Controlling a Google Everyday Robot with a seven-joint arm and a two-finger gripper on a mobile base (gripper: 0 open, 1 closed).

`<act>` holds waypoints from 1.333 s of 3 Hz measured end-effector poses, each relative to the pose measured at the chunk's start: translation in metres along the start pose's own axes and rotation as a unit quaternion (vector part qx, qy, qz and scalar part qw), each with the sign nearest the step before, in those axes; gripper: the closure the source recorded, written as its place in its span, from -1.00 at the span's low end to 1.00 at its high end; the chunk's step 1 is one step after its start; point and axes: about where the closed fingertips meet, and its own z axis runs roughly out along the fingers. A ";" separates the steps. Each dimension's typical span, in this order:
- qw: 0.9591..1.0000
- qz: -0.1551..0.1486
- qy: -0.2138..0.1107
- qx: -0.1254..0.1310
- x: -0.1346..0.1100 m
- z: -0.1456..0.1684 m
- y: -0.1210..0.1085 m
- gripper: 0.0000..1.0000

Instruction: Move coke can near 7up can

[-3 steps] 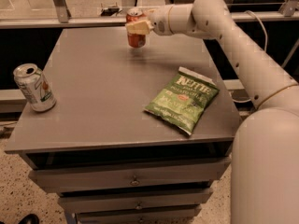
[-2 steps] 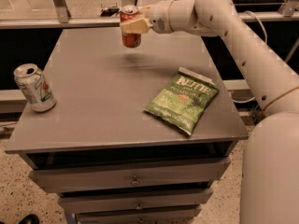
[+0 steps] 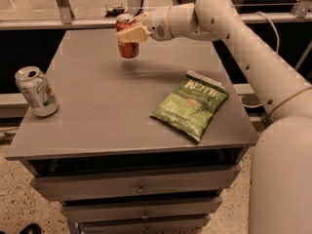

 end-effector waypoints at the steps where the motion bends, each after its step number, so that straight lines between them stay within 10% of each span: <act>1: 0.999 0.009 -0.010 -0.045 -0.001 0.016 0.039 1.00; 4: 0.975 0.059 -0.095 -0.190 -0.020 0.076 0.157 1.00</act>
Offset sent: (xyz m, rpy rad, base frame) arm -0.1072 0.1059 -0.0085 0.2125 0.1329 0.3042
